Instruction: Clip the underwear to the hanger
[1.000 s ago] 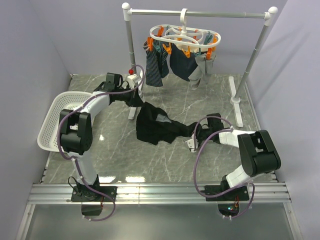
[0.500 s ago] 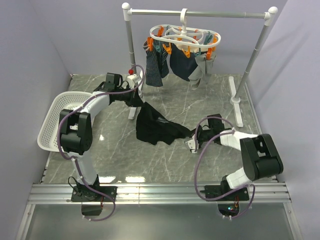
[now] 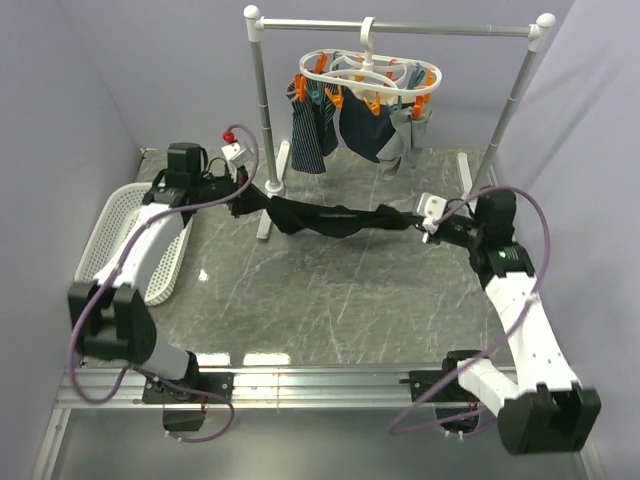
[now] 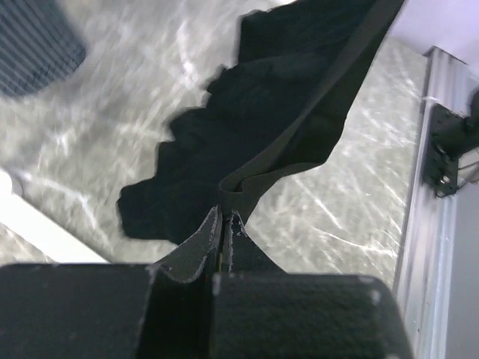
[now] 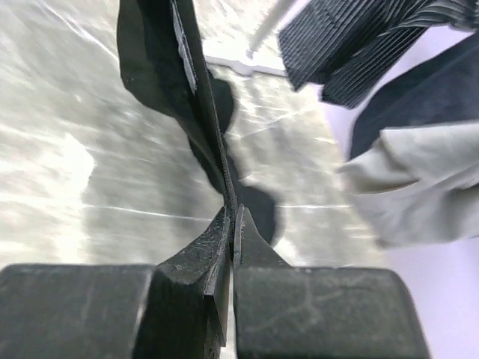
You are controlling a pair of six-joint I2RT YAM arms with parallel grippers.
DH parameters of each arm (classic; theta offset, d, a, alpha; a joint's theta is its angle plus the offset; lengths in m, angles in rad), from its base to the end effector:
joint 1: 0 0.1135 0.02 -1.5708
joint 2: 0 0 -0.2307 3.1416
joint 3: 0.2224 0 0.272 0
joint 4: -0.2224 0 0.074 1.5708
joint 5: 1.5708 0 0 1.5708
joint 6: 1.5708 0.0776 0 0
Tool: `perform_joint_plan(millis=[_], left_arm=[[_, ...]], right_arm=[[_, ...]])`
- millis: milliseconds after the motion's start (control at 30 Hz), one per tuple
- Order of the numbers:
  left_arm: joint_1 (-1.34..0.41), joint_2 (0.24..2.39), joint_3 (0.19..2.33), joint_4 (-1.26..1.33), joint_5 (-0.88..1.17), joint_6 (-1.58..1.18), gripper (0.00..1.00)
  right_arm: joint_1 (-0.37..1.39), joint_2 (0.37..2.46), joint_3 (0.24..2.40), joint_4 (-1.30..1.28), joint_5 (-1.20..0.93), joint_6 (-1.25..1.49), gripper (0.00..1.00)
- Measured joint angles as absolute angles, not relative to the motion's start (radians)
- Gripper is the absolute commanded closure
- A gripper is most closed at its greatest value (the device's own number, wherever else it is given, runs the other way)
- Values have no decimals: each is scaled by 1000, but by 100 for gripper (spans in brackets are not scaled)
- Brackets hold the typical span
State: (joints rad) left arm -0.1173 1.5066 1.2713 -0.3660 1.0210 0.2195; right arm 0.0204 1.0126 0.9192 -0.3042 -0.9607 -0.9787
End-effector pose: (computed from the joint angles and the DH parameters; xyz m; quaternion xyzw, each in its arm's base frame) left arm 0.3613 -0.1092 0.2754 0.3539 0.7229 -0.4110 0.4281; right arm 0.2754 0.0692 0.2983 -0.5783 0.5258 0.1152 0.6130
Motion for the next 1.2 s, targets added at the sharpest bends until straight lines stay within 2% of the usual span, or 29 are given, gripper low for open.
perform_joint_plan(millis=[167,333,500,700,867,1000,1033,1067,1100,1133,1167,1200], left_arm=[[-125,1308,1202,-416,1065,310,100],[-162,1187,1121,-501,1054,430,100],[-196,1235,1102,-521,1010,509,100],[-201,1456,1242,-496,949,543,100],[-203,1493,1369,-510,945,624,100],[-245,1433,1329,-584,937,779,99],[-269,1417,1298,-612,929,822,97],[-305,1398,1252,-624,908,878,93],[-340,1384,1204,-654,891,930,72],[-376,1377,1153,-690,868,989,60],[-414,1377,1107,-730,843,1040,50],[-452,1378,1062,-772,816,1087,27]], right_arm=[[-28,799,836,-382,-981,-757,100],[-43,664,757,-410,-973,-677,100],[-47,805,774,-389,-953,-681,100],[-53,1097,925,-327,-926,-705,100],[-57,1102,982,-307,-941,-817,100],[-60,1054,916,-356,-956,-1048,100],[-60,1048,888,-379,-954,-1116,91],[-61,1045,852,-413,-941,-1201,81],[-62,1048,820,-447,-923,-1281,70],[-63,1060,781,-498,-892,-1378,49],[-65,1072,755,-542,-862,-1445,44],[-70,1085,730,-586,-828,-1517,42]])
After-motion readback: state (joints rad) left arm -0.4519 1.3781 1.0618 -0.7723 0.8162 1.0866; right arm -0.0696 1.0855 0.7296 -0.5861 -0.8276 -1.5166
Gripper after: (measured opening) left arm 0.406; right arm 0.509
